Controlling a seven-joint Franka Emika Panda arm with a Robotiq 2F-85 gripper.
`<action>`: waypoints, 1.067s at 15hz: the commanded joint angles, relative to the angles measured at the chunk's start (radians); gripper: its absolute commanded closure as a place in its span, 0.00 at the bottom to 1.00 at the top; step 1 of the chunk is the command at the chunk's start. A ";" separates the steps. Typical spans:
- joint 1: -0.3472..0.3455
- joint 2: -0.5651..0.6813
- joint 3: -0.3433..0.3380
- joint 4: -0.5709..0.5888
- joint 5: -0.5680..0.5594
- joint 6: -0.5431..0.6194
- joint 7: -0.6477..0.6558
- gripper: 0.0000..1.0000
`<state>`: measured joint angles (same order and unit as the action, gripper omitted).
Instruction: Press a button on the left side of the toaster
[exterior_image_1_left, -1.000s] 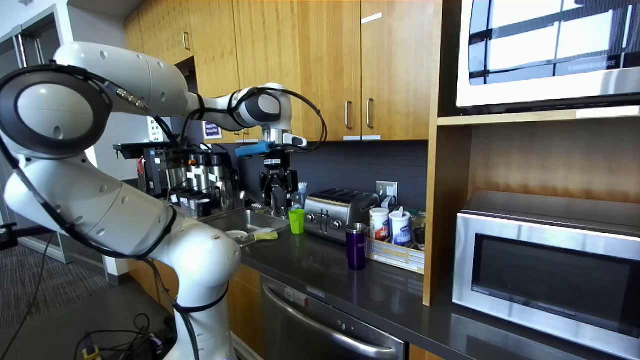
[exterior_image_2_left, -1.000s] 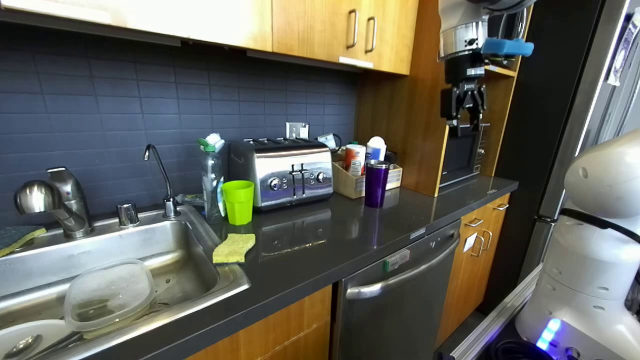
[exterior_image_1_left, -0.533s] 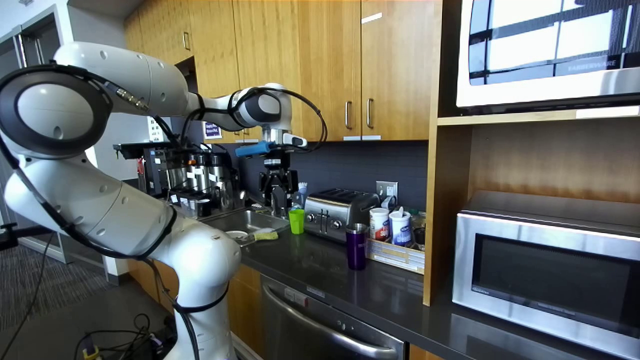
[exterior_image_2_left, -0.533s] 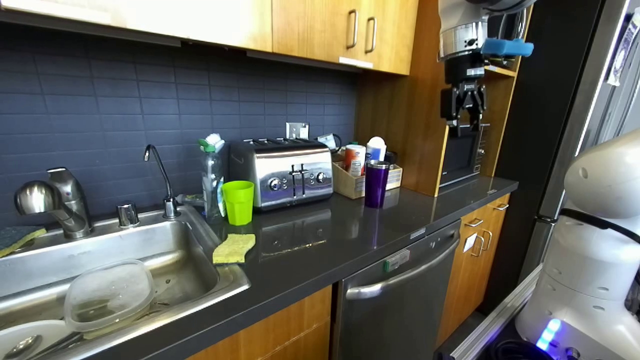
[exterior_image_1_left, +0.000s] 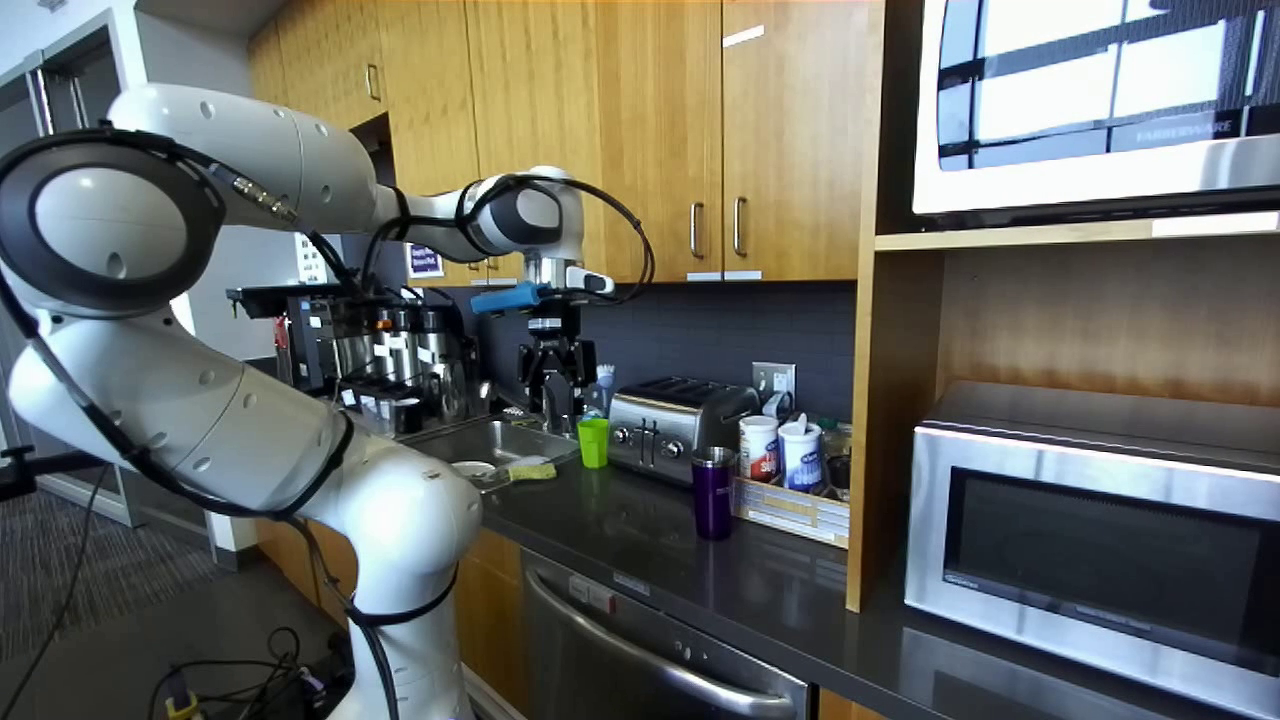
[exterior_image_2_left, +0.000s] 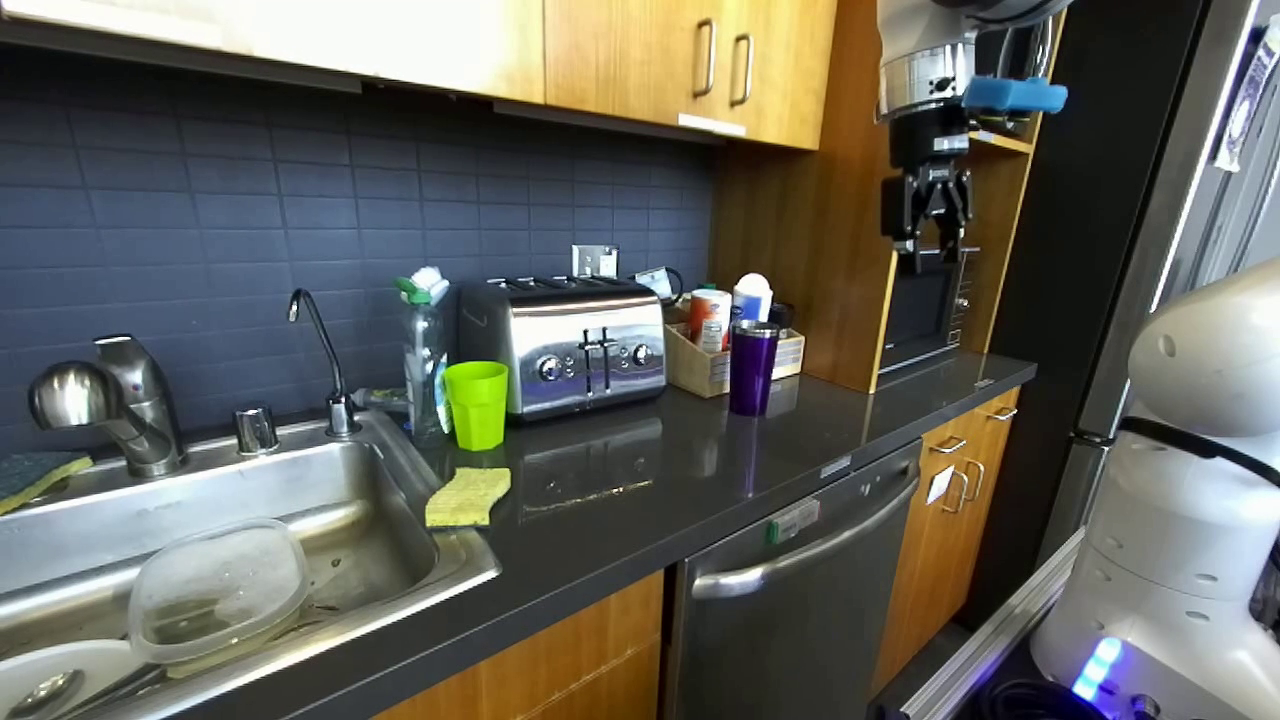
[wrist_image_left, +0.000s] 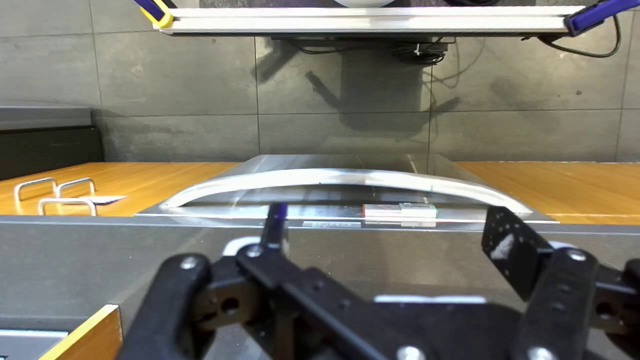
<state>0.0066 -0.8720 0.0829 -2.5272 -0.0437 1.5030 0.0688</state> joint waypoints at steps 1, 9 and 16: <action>0.008 0.001 -0.005 0.002 -0.003 -0.002 0.005 0.00; 0.040 0.029 0.017 0.015 0.003 0.014 -0.001 0.00; 0.088 0.049 0.041 0.022 -0.005 0.044 -0.020 0.00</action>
<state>0.0800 -0.8468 0.1131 -2.5253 -0.0427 1.5332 0.0640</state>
